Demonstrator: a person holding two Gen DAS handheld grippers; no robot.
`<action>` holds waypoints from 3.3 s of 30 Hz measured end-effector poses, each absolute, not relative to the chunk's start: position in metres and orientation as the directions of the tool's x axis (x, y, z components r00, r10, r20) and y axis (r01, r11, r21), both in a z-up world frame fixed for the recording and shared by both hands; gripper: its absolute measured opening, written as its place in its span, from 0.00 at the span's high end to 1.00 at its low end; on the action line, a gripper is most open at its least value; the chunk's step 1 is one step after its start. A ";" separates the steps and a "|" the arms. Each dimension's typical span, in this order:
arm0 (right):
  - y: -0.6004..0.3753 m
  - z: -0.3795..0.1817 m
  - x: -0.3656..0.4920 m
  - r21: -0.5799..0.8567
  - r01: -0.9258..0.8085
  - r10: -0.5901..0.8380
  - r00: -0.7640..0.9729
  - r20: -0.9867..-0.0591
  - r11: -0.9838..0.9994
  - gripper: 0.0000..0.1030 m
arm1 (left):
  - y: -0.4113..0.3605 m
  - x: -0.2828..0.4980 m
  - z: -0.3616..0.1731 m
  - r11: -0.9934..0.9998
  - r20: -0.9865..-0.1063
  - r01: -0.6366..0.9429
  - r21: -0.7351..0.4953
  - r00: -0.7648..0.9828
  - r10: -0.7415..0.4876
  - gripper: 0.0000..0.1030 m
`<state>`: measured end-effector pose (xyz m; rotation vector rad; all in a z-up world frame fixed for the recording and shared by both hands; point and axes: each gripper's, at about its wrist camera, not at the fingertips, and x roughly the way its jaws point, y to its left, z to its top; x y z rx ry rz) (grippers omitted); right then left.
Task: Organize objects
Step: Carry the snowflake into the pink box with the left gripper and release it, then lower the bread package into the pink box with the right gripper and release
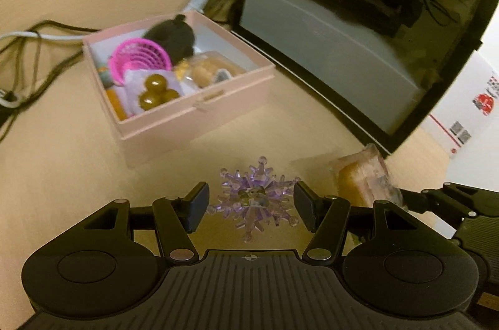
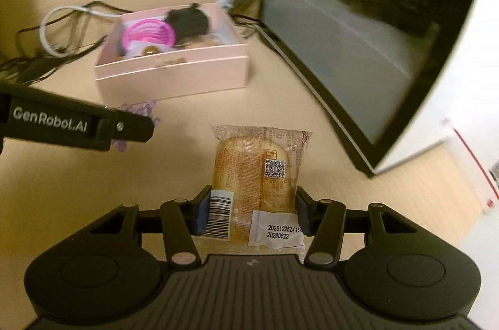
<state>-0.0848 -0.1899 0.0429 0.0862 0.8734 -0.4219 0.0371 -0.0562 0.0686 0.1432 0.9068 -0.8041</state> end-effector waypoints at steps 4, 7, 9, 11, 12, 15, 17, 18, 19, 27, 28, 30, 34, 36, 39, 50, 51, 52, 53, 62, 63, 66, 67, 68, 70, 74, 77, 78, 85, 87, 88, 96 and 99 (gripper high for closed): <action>-0.188 0.046 -0.084 -0.066 0.425 -0.319 0.559 -0.765 0.903 0.49 | -0.059 0.030 0.071 0.674 -0.749 0.707 -0.215 0.324 -0.578 0.37; -0.180 0.047 -0.079 -0.074 0.418 -0.322 0.561 -0.763 0.905 0.49 | -0.053 0.026 0.072 0.673 -0.745 0.705 -0.225 0.320 -0.585 0.37; -0.174 0.047 -0.078 -0.082 0.411 -0.325 0.566 -0.758 0.908 0.49 | -0.047 0.027 0.072 0.682 -0.743 0.694 -0.229 0.329 -0.583 0.37; -0.170 0.048 -0.080 -0.075 0.416 -0.326 0.575 -0.751 0.906 0.49 | -0.043 0.028 0.070 0.695 -0.745 0.684 -0.222 0.340 -0.573 0.37; -0.168 0.048 -0.082 -0.071 0.419 -0.326 0.577 -0.749 0.905 0.49 | -0.041 0.029 0.069 0.701 -0.749 0.680 -0.217 0.345 -0.566 0.37; -0.158 0.047 -0.083 -0.097 0.407 -0.341 0.586 -0.735 0.908 0.49 | -0.037 0.030 0.068 0.709 -0.755 0.675 -0.204 0.353 -0.553 0.37; -0.153 0.049 -0.082 -0.117 0.392 -0.348 0.592 -0.727 0.913 0.49 | -0.034 0.029 0.070 0.713 -0.750 0.669 -0.208 0.359 -0.555 0.37; -0.151 0.050 -0.082 -0.118 0.386 -0.344 0.593 -0.728 0.915 0.49 | -0.033 0.028 0.071 0.712 -0.748 0.670 -0.210 0.359 -0.559 0.37; -0.150 0.051 -0.081 -0.119 0.381 -0.342 0.595 -0.728 0.917 0.49 | -0.032 0.026 0.073 0.708 -0.746 0.674 -0.211 0.357 -0.562 0.37; -0.151 0.059 -0.085 -0.114 0.355 -0.323 0.613 -0.721 0.928 0.48 | -0.033 0.017 0.070 0.707 -0.737 0.658 -0.261 0.337 -0.586 0.37; -0.153 0.058 -0.086 -0.105 0.353 -0.316 0.618 -0.720 0.930 0.48 | -0.034 0.016 0.068 0.712 -0.739 0.653 -0.259 0.341 -0.581 0.37; -0.158 0.055 -0.086 -0.096 0.349 -0.308 0.627 -0.715 0.932 0.48 | -0.035 0.014 0.067 0.725 -0.738 0.637 -0.261 0.352 -0.575 0.37; -0.178 0.050 -0.081 -0.092 0.338 -0.298 0.631 -0.717 0.937 0.49 | -0.043 0.015 0.067 0.760 -0.746 0.601 -0.245 0.384 -0.544 0.37; -0.191 0.053 -0.079 -0.085 0.322 -0.283 0.639 -0.715 0.943 0.49 | -0.048 0.016 0.072 0.771 -0.746 0.588 -0.246 0.393 -0.538 0.37; -0.201 0.060 -0.073 -0.098 0.269 -0.257 0.657 -0.709 0.958 0.49 | -0.057 0.019 0.089 0.788 -0.715 0.566 -0.243 0.444 -0.540 0.37; -0.226 0.074 -0.079 -0.134 0.169 -0.215 0.714 -0.667 0.976 0.49 | -0.123 0.093 0.158 0.838 -0.554 0.490 -0.242 0.639 -0.534 0.37; -0.228 0.072 -0.079 -0.142 0.165 -0.218 0.710 -0.670 0.976 0.49 | -0.130 0.103 0.158 0.838 -0.545 0.480 -0.262 0.643 -0.538 0.37; -0.230 0.071 -0.080 -0.147 0.164 -0.220 0.707 -0.672 0.975 0.49 | -0.136 0.114 0.155 0.835 -0.544 0.474 -0.280 0.638 -0.545 0.36; -0.233 0.070 -0.081 -0.148 0.164 -0.221 0.705 -0.674 0.975 0.49 | -0.142 0.124 0.149 0.834 -0.554 0.470 -0.289 0.628 -0.546 0.36; -0.246 0.070 -0.086 -0.159 0.166 -0.229 0.729 -0.645 0.973 0.49 | -0.157 0.147 0.108 0.869 -0.590 0.437 -0.231 0.647 -0.482 0.37; -0.248 0.070 -0.085 -0.146 0.169 -0.223 0.728 -0.648 0.975 0.49 | -0.153 0.148 0.110 0.865 -0.583 0.441 -0.241 0.646 -0.492 0.37; -0.253 0.073 -0.083 -0.130 0.156 -0.203 0.728 -0.655 0.979 0.49 | -0.138 0.144 0.119 0.856 -0.554 0.428 -0.289 0.655 -0.514 0.37; -0.256 0.074 -0.082 -0.120 0.151 -0.192 0.725 -0.661 0.981 0.49 | -0.131 0.140 0.123 0.850 -0.538 0.426 -0.308 0.659 -0.525 0.37; -0.260 0.075 -0.080 -0.103 0.146 -0.177 0.720 -0.671 0.984 0.49 | -0.124 0.136 0.126 0.843 -0.524 0.428 -0.325 0.660 -0.538 0.37; -0.270 0.079 -0.071 -0.074 0.141 -0.153 0.710 -0.687 0.987 0.49 | -0.107 0.126 0.126 0.833 -0.518 0.433 -0.344 0.653 -0.553 0.37; -0.278 0.112 -0.045 -0.068 0.125 -0.139 0.748 -0.649 0.990 0.49 | -0.063 0.106 0.132 0.852 -0.513 0.377 -0.362 0.683 -0.520 0.37; -0.276 0.147 -0.013 -0.027 0.086 -0.085 0.797 -0.598 0.996 0.49 | -0.025 0.097 0.139 0.873 -0.508 0.333 -0.357 0.715 -0.480 0.37; -0.273 0.154 -0.001 -0.007 0.083 -0.071 0.799 -0.597 0.997 0.49 | -0.016 0.094 0.138 0.885 -0.516 0.306 -0.352 0.725 -0.456 0.37; -0.239 0.161 0.093 0.046 -0.023 0.045 0.814 -0.579 0.999 0.28 | 0.024 0.068 0.106 0.915 -0.640 0.170 -0.365 0.668 -0.379 0.37; -0.241 0.153 0.097 0.047 -0.018 0.043 0.805 -0.592 0.999 0.29 | 0.026 0.063 0.095 0.919 -0.674 0.164 -0.359 0.635 -0.377 0.37; -0.246 0.149 0.092 0.062 -0.030 0.061 0.802 -0.594 0.998 0.28 | 0.028 0.061 0.091 0.923 -0.685 0.155 -0.353 0.628 -0.368 0.37; -0.250 0.085 0.026 0.017 -0.001 0.012 0.755 -0.655 1.000 0.29 | 0.018 0.071 0.077 0.908 -0.684 0.113 -0.403 0.622 -0.381 0.37; -0.243 0.068 0.006 0.032 0.035 -0.004 0.735 -0.678 0.999 0.29 | -0.006 0.092 0.087 0.921 -0.666 0.167 -0.352 0.647 -0.371 0.37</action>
